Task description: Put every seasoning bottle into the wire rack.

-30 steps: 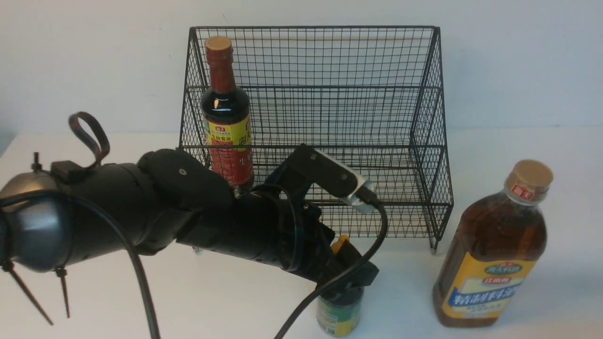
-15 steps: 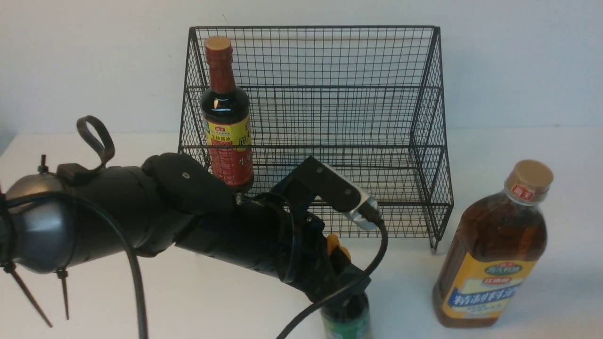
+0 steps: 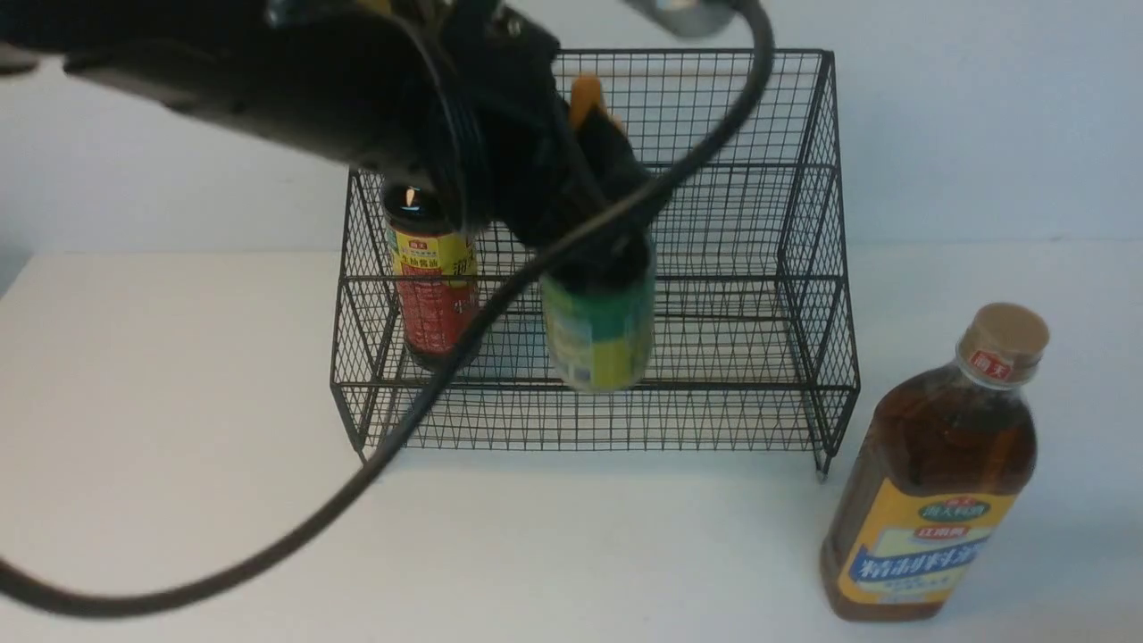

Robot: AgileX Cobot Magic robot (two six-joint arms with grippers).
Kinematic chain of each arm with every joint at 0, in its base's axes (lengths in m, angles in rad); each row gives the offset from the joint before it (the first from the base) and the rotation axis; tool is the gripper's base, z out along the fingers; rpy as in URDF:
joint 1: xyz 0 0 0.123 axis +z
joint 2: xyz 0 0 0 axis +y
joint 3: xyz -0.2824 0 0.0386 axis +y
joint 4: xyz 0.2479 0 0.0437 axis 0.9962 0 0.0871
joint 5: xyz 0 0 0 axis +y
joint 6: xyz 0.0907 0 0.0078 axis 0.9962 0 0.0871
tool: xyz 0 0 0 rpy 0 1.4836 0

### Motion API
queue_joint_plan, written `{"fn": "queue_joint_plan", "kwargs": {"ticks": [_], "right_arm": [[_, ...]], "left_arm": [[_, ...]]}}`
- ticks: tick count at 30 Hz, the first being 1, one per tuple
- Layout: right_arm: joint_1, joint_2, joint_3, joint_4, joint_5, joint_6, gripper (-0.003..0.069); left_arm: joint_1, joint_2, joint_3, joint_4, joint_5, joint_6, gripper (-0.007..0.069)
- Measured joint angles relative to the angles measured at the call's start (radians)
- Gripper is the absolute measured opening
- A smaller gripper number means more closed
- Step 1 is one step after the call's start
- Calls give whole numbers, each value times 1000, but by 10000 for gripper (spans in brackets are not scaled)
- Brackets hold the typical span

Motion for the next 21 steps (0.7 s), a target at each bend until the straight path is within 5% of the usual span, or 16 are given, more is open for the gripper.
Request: {"fn": "queue_joint_plan", "kwargs": {"ticks": [3,8,21], "right_arm": [[0,0,0,0,0,0,-15],[0,0,0,0,0,0,-15],[0,0,0,0,0,0,-15]], "left_arm": [[0,54,-74,117,-69,-95,313],[0,150,-88,133,-155,-170,313],[0,255,-88,135,-37,-240,312]]}}
